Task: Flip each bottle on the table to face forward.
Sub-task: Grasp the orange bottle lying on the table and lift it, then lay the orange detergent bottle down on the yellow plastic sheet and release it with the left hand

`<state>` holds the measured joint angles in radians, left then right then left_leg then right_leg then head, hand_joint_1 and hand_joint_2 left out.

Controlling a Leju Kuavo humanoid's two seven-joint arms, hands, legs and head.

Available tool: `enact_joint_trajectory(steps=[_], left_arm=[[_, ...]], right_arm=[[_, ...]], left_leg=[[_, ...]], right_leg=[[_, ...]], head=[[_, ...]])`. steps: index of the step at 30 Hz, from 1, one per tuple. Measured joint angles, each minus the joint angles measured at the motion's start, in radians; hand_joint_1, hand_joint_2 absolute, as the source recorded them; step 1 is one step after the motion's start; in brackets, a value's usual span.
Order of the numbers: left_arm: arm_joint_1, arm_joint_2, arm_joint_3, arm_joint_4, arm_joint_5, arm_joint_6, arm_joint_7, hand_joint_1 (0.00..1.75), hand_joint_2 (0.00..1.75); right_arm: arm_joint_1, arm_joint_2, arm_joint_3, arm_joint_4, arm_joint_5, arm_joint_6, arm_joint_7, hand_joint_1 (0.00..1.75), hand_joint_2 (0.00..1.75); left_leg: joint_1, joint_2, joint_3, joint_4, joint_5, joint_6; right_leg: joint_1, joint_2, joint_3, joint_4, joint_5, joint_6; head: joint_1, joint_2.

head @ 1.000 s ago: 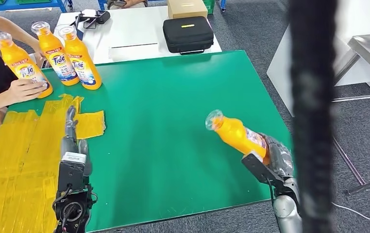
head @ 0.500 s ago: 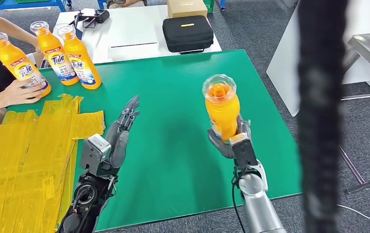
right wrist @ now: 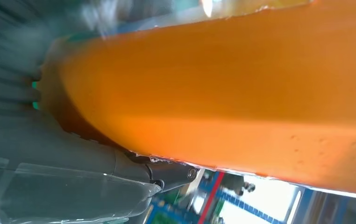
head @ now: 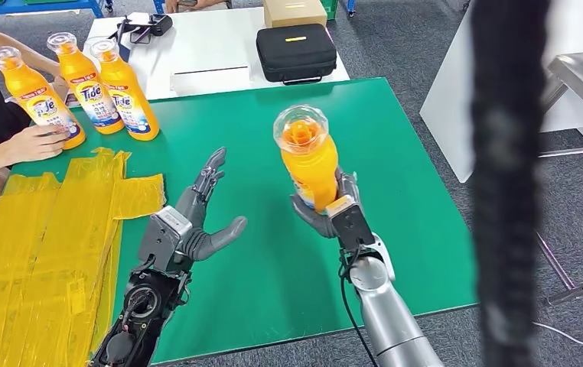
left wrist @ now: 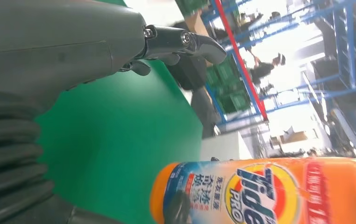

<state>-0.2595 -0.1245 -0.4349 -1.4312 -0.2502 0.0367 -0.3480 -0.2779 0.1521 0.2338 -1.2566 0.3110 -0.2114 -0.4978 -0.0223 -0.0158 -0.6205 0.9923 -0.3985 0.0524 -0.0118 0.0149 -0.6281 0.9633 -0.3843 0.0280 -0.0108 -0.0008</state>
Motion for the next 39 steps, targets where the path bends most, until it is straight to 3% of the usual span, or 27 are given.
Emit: enact_joint_trajectory(steps=[17, 28, 29, 32, 33, 39], left_arm=[[-0.024, -0.018, -0.023, 0.017, 0.038, 0.022, -0.003, 0.0, 1.75], [-0.018, -0.012, -0.013, 0.015, 0.113, -0.014, 0.007, 0.0, 1.75], [-0.017, -0.01, -0.013, 0.013, 0.127, -0.023, 0.007, 0.27, 1.75], [-0.015, -0.006, -0.012, 0.009, 0.164, -0.048, 0.009, 1.58, 1.75], [-0.015, -0.004, -0.012, 0.008, 0.171, -0.052, 0.01, 1.75, 1.75], [-0.015, -0.001, -0.012, 0.022, 0.203, -0.054, 0.004, 1.75, 1.75]], right_arm=[[-0.091, 0.082, 0.248, 0.216, 0.082, 0.051, 0.044, 1.75, 1.75], [-0.153, 0.109, 0.287, 0.348, 0.075, 0.027, 0.035, 1.75, 1.75], [-0.157, 0.11, 0.289, 0.359, 0.074, 0.023, 0.032, 1.75, 1.75], [-0.171, 0.113, 0.297, 0.393, 0.07, 0.01, 0.019, 1.75, 1.75], [-0.175, 0.114, 0.3, 0.404, 0.068, 0.006, 0.015, 1.75, 1.75], [-0.183, 0.12, 0.309, 0.436, 0.054, -0.016, 0.003, 1.75, 1.75]], left_leg=[[0.0, 0.0, 0.0, 0.0, 0.0, 0.0], [0.0, -0.001, -0.001, 0.0, 0.0, 0.0], [0.0, 0.0, -0.001, 0.0, 0.0, 0.0], [0.0, 0.0, 0.0, 0.0, 0.0, 0.0], [0.0, 0.0, 0.0, 0.0, 0.0, 0.0], [0.0, 0.0, 0.0, 0.0, 0.0, 0.0]], right_leg=[[0.0, 0.0, -0.001, 0.0, 0.0, 0.0], [0.0, -0.001, -0.001, 0.0, 0.0, 0.0], [0.0, -0.001, -0.001, 0.0, 0.0, 0.0], [0.0, -0.001, -0.001, 0.0, 0.0, 0.0], [0.0, -0.001, -0.001, 0.0, 0.0, 0.0], [0.0, -0.001, -0.001, 0.0, 0.0, 0.0]], head=[[0.0, 0.0], [0.0, 0.0], [0.0, 0.0], [0.0, 0.0], [0.0, 0.0], [0.0, 0.0]])
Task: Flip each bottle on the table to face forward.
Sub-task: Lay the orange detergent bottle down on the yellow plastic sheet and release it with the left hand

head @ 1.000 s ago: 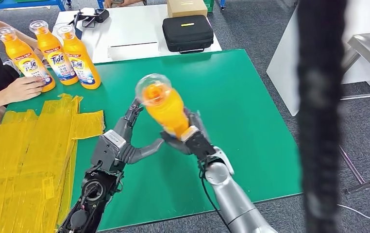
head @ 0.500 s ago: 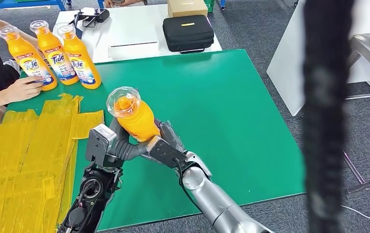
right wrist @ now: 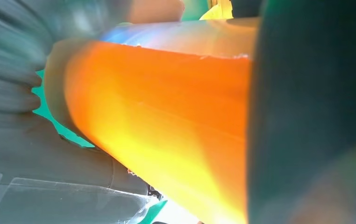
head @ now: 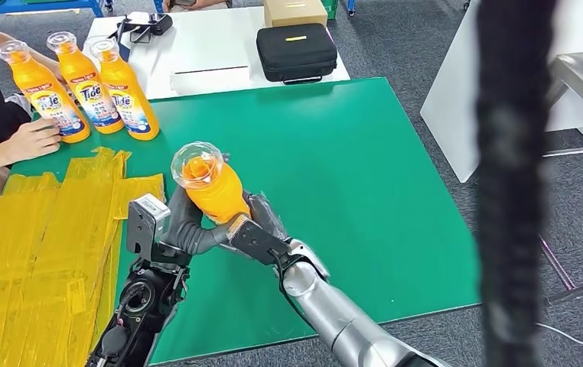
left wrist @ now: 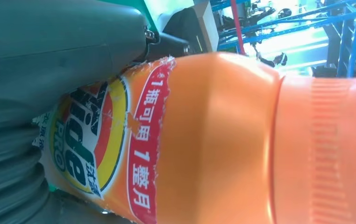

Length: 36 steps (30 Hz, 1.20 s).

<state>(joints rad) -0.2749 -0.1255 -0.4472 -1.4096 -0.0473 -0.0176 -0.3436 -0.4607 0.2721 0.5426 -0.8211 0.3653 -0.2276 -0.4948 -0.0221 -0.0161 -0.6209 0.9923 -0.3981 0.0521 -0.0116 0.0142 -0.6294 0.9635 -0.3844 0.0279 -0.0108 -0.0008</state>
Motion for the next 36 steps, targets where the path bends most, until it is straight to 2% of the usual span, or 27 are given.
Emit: enact_joint_trajectory(steps=[4, 5, 6, 8, 9, 10, 17, 20, 23, 27, 31, 33, 36], left_arm=[[-0.003, 0.0, 0.0, 0.013, 0.013, 0.001, -0.01, 1.75, 1.75], [-0.004, 0.0, 0.0, 0.017, 0.016, 0.001, -0.012, 1.75, 1.75], [-0.005, 0.0, 0.0, 0.02, 0.018, 0.002, -0.014, 1.75, 1.75], [-0.007, 0.0, 0.0, 0.027, 0.024, 0.003, -0.019, 1.75, 1.75], [-0.008, -0.001, 0.0, 0.03, 0.026, 0.004, -0.021, 1.75, 1.75], [-0.009, -0.001, 0.0, 0.033, 0.026, 0.008, -0.024, 1.75, 1.75], [-0.018, -0.011, 0.004, 0.044, -0.013, 0.104, -0.047, 1.75, 1.75], [-0.021, -0.01, 0.027, 0.035, -0.05, 0.182, -0.058, 1.75, 1.75], [-0.026, -0.007, 0.059, 0.025, -0.069, 0.222, -0.059, 1.75, 1.75], [-0.027, 0.0, 0.115, 0.019, -0.187, 0.385, -0.057, 1.75, 1.75], [-0.029, 0.013, 0.216, 0.024, -0.424, 0.596, -0.053, 1.75, 1.75], [-0.031, 0.009, 0.286, 0.028, -0.642, 0.672, -0.066, 1.75, 1.75], [-0.039, -0.022, 0.418, 0.029, -0.988, 0.71, -0.093, 1.75, 1.75]], right_arm=[[0.001, 0.0, 0.003, 0.005, -0.003, -0.01, -0.004, 1.75, 1.75], [0.002, 0.0, 0.003, 0.005, -0.004, -0.012, -0.005, 1.64, 1.75], [0.002, 0.0, 0.003, 0.006, -0.004, -0.014, -0.006, 1.4, 1.75], [0.004, -0.001, 0.004, 0.006, -0.005, -0.018, -0.01, 0.53, 1.75], [0.005, -0.001, 0.004, 0.006, -0.007, -0.021, -0.012, 0.21, 1.75], [0.006, -0.002, 0.005, 0.005, -0.01, -0.023, -0.015, 0.0, 1.75], [0.023, -0.001, 0.005, -0.039, -0.087, -0.009, -0.021, 0.0, 1.75], [0.046, -0.01, 0.005, -0.103, -0.121, 0.018, -0.008, 0.0, 1.75], [0.066, -0.022, 0.005, -0.16, -0.134, 0.031, 0.002, 0.0, 1.75], [0.097, -0.044, 0.003, -0.256, -0.162, 0.062, 0.024, 0.0, 0.0], [0.148, -0.089, 0.0, -0.407, -0.149, 0.068, 0.062, 0.0, 1.75], [0.17, -0.113, -0.001, -0.479, -0.123, 0.048, 0.071, 0.0, 1.75], [0.193, -0.138, -0.002, -0.559, -0.093, 0.022, 0.076, 0.0, 1.75]], left_leg=[[0.0, 0.0, 0.0, 0.0, 0.0, 0.0], [0.0, 0.0, 0.0, 0.0, 0.0, 0.0], [0.0, 0.0, 0.0, 0.0, 0.0, 0.0], [0.0, 0.0, 0.0, 0.0, 0.0, 0.0], [0.0, 0.0, 0.0, 0.0, 0.0, 0.0], [0.0, 0.0, 0.0, 0.0, 0.0, 0.0], [0.0, 0.0, 0.0, 0.0, 0.0, 0.0], [0.0, 0.0, 0.0, 0.0, 0.0, 0.0], [0.0, 0.0, 0.0, 0.0, 0.0, 0.0], [0.0, 0.001, 0.0, 0.0, 0.0, 0.0], [0.0, 0.0, 0.0, 0.0, 0.0, 0.0], [0.0, 0.0, -0.001, 0.0, 0.0, 0.0], [0.0, 0.001, -0.001, 0.0, 0.0, 0.0]], right_leg=[[0.0, 0.0, 0.0, 0.0, 0.0, 0.0], [0.0, 0.0, 0.0, 0.0, 0.0, 0.0], [0.0, 0.0, 0.0, 0.0, 0.0, 0.0], [0.0, 0.0, 0.0, 0.0, 0.0, 0.0], [0.0, 0.0, 0.0, 0.0, 0.0, 0.0], [0.0, 0.0, 0.0, 0.0, 0.0, 0.0], [0.0, 0.0, 0.0, 0.0, 0.0, 0.0], [0.0, 0.0, 0.0, 0.0, 0.0, 0.0], [0.0, 0.0, 0.0, 0.0, 0.0, 0.0], [0.0, 0.0, 0.0, 0.0, 0.0, 0.0], [0.0, 0.0, -0.001, 0.0, 0.0, 0.0], [0.0, 0.0, -0.001, 0.0, 0.0, 0.0], [0.0, 0.0, -0.001, 0.0, 0.0, 0.0]], head=[[0.0, 0.0], [0.0, 0.0], [0.0, 0.0], [0.0, 0.0], [0.0, 0.0], [0.0, 0.0], [0.0, 0.0], [0.0, 0.0], [0.0, 0.0], [0.0, 0.0], [0.0, 0.0], [0.0, 0.0], [0.0, 0.0]])
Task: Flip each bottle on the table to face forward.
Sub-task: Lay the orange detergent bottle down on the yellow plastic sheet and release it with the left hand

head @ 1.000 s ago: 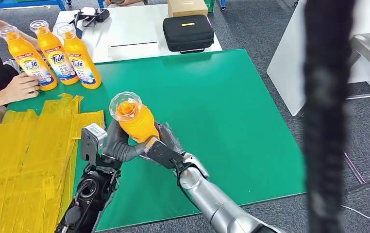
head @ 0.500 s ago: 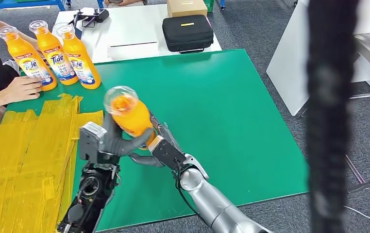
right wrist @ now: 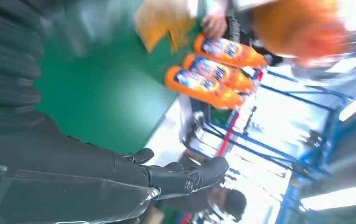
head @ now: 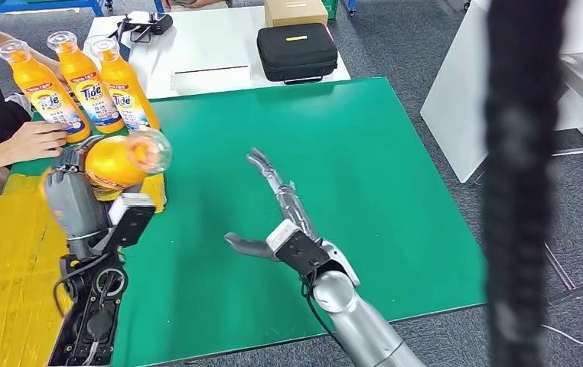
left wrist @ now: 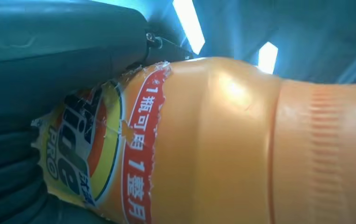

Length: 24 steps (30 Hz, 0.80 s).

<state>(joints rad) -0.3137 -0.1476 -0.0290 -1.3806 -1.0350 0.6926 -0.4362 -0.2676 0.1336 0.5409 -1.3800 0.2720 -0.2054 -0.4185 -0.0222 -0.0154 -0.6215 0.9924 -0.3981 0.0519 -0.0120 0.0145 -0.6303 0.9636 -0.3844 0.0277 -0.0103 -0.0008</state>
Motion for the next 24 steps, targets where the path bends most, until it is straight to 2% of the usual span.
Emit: enact_joint_trajectory(steps=[4, 5, 6, 8, 10, 11, 12, 14, 16, 20, 22, 24], left_arm=[[-0.004, -0.031, 0.11, -0.01, -0.169, 0.006, 0.007, 1.75, 1.75], [-0.004, -0.03, 0.136, -0.019, -0.26, 0.007, 0.042, 1.75, 1.75], [-0.005, -0.018, 0.15, -0.026, -0.365, 0.007, 0.113, 1.75, 1.75], [-0.012, 0.055, 0.12, -0.015, -0.517, 0.007, 0.369, 1.75, 1.75], [-0.036, 0.145, 0.032, 0.044, -0.546, 0.007, 0.671, 1.75, 1.75], [-0.051, 0.178, -0.015, 0.084, -0.541, 0.007, 0.785, 1.75, 1.75], [-0.065, 0.206, -0.057, 0.126, -0.538, 0.007, 0.856, 1.75, 1.75], [-0.09, 0.242, -0.13, 0.224, -0.533, 0.006, 0.877, 1.75, 1.75], [-0.12, 0.258, -0.174, 0.341, -0.524, 0.006, 0.817, 1.75, 1.75], [-0.18, 0.263, -0.194, 0.552, -0.507, 0.006, 0.739, 1.75, 1.75], [-0.205, 0.264, -0.199, 0.628, -0.503, 0.006, 0.726, 1.47, 1.75], [-0.224, 0.263, -0.2, 0.697, -0.505, 0.006, 0.718, 0.6, 1.75]], right_arm=[[0.015, -0.02, 0.0, -0.057, 0.03, -0.029, 0.012, 0.0, 1.75], [0.017, -0.025, -0.001, -0.068, 0.041, -0.042, 0.021, 0.0, 1.75], [0.018, -0.031, -0.002, -0.079, 0.048, -0.053, 0.03, 0.0, 1.75], [0.023, -0.045, -0.01, -0.102, 0.053, -0.07, 0.046, 0.0, 1.75], [0.034, -0.061, -0.023, -0.123, 0.055, -0.084, 0.053, 0.0, 1.75], [0.041, -0.068, -0.03, -0.133, 0.057, -0.089, 0.055, 0.0, 1.75], [0.048, -0.073, -0.036, -0.143, 0.059, -0.094, 0.056, 0.0, 1.75], [0.06, -0.083, -0.049, -0.163, 0.064, -0.099, 0.06, 0.0, 1.75], [0.07, -0.091, -0.062, -0.177, 0.073, -0.102, 0.068, 0.0, 1.75], [0.085, -0.106, -0.082, -0.186, 0.098, -0.108, 0.087, 0.0, 1.75], [0.092, -0.11, -0.087, -0.186, 0.107, -0.11, 0.09, 0.0, 1.75], [0.096, -0.113, -0.09, -0.186, 0.11, -0.113, 0.091, 0.0, 1.75]], left_leg=[[0.0, 0.0, 0.0, 0.0, 0.0, 0.0], [0.0, 0.0, 0.0, 0.0, 0.0, 0.0], [0.0, 0.0, 0.0, 0.0, 0.0, 0.0], [0.0, 0.003, 0.001, 0.0, 0.0, 0.0], [0.0, 0.005, 0.001, 0.0, 0.0, -0.001], [0.0, 0.004, 0.001, 0.0, 0.001, -0.001], [0.001, 0.002, 0.001, 0.0, 0.001, -0.002], [0.001, -0.001, 0.0, 0.0, 0.002, -0.003], [0.001, 0.0, 0.0, 0.0, 0.002, -0.003], [0.001, 0.005, 0.0, 0.0, 0.002, -0.003], [0.001, 0.005, -0.001, 0.0, 0.002, -0.003], [0.0, 0.004, -0.001, 0.0, 0.002, -0.003]], right_leg=[[0.0, 0.0, 0.0, 0.0, 0.0, 0.0], [0.0, 0.0, 0.0, 0.0, 0.0, 0.0], [0.0, 0.0, 0.0, 0.0, 0.0, 0.0], [0.0, 0.002, -0.001, 0.0, 0.001, -0.001], [0.001, 0.002, -0.002, 0.0, 0.001, -0.001], [0.001, 0.002, -0.002, 0.0, 0.001, -0.002], [0.001, 0.002, -0.002, 0.0, 0.001, -0.002], [0.001, 0.0, -0.001, 0.0, 0.001, -0.002], [0.001, 0.0, -0.001, 0.0, 0.001, -0.002], [0.001, 0.003, -0.002, 0.0, 0.003, -0.003], [0.001, 0.003, -0.002, 0.0, 0.003, -0.003], [0.001, 0.003, -0.002, 0.0, 0.003, -0.003]], head=[[0.0, 0.0], [0.0, 0.0], [0.0, 0.0], [0.0, 0.0], [-0.001, 0.0], [-0.001, 0.0], [-0.001, 0.0], [0.0, 0.0], [0.0, 0.0], [0.0, 0.0], [0.0, 0.0], [0.0, 0.0]])
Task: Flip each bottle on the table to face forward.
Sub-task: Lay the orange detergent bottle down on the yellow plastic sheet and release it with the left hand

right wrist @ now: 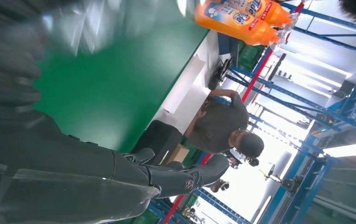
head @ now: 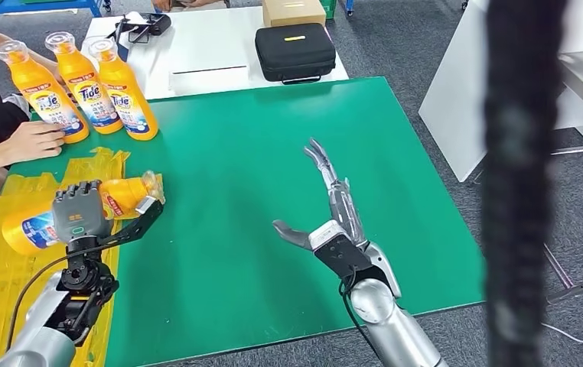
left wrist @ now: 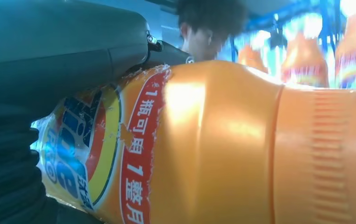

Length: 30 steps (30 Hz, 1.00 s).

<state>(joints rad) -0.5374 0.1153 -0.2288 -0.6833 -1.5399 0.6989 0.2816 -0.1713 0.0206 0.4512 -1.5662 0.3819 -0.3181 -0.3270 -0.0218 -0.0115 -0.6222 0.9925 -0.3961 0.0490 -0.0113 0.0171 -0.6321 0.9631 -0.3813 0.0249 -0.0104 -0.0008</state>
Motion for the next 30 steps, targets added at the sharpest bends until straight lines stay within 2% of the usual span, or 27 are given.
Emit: enact_joint_trajectory(steps=[2, 11, 15, 18, 22, 25, 27, 29, 30], left_arm=[[-0.012, -0.002, 0.0, 0.056, -0.003, 0.0, -0.003, 0.0, 1.75], [-0.019, -0.021, 0.058, 0.101, -0.019, 0.001, 0.008, 0.0, 1.75], [-0.017, -0.028, 0.084, 0.097, -0.004, 0.002, -0.006, 0.0, 0.0], [-0.008, -0.038, 0.123, 0.07, 0.044, 0.002, -0.069, 0.0, 0.0], [0.006, -0.082, 0.231, 0.003, 0.207, 0.002, -0.3, 0.0, 0.0], [0.011, -0.113, 0.303, -0.049, 0.22, 0.002, -0.355, 0.0, 0.0], [0.012, -0.13, 0.333, -0.071, 0.242, 0.002, -0.381, 0.0, 0.0], [0.012, -0.151, 0.362, -0.09, 0.34, 0.002, -0.482, 0.0, 0.0], [0.015, -0.165, 0.374, -0.105, 0.428, -0.003, -0.559, 0.0, 0.0]], right_arm=[[0.004, -0.002, -0.001, 0.0, 0.001, -0.002, 0.0, 0.0, 1.75], [0.008, -0.007, -0.001, 0.003, 0.007, -0.009, 0.001, 0.0, 1.75], [0.008, -0.007, 0.0, 0.006, -0.002, -0.006, 0.004, 0.0, 1.75], [0.005, -0.008, 0.0, 0.014, -0.016, -0.005, 0.008, 0.0, 1.75], [-0.001, -0.01, 0.0, 0.021, -0.021, -0.029, 0.008, 0.0, 1.75], [-0.003, -0.011, 0.0, 0.026, -0.021, -0.036, 0.008, 0.0, 1.75], [-0.004, -0.012, 0.0, 0.028, -0.022, -0.039, 0.007, 0.0, 0.87], [-0.003, -0.012, 0.0, 0.029, -0.027, -0.049, 0.0, 0.0, 0.0], [-0.003, -0.012, -0.001, 0.029, -0.034, -0.056, -0.008, 0.0, 0.0]], left_leg=[[0.0, 0.0, 0.0, 0.0, 0.0, 0.0], [0.001, 0.0, 0.0, 0.0, 0.0, 0.0], [0.001, 0.0, 0.0, 0.0, 0.0, 0.0], [0.001, 0.0, 0.0, 0.0, 0.0, 0.0], [0.001, -0.002, -0.001, 0.0, 0.0, 0.0], [0.001, -0.003, -0.001, 0.0, 0.0, 0.0], [0.001, -0.003, -0.001, 0.0, 0.0, 0.0], [0.001, -0.003, -0.001, 0.0, 0.0, 0.0], [0.001, -0.004, -0.001, 0.0, 0.0, 0.0]], right_leg=[[0.0, 0.0, 0.0, 0.0, 0.0, 0.0], [0.0, 0.0, 0.0, 0.0, 0.0, 0.0], [0.0, 0.0, 0.0, 0.0, 0.0, 0.0], [0.0, 0.0, 0.0, 0.0, 0.0, 0.0], [0.0, 0.0, 0.0, 0.0, 0.0, 0.0], [0.0, -0.001, 0.0, 0.0, 0.0, 0.0], [0.0, -0.001, 0.0, 0.0, 0.0, 0.0], [0.0, -0.001, 0.0, 0.0, 0.0, 0.0], [0.0, -0.001, 0.0, 0.0, 0.0, 0.0]], head=[[0.0, 0.0], [0.0, 0.0], [0.0, 0.0], [0.0, 0.0], [0.0, 0.0], [0.0, 0.0], [0.0, 0.0], [0.0, 0.0], [0.0, 0.0]])
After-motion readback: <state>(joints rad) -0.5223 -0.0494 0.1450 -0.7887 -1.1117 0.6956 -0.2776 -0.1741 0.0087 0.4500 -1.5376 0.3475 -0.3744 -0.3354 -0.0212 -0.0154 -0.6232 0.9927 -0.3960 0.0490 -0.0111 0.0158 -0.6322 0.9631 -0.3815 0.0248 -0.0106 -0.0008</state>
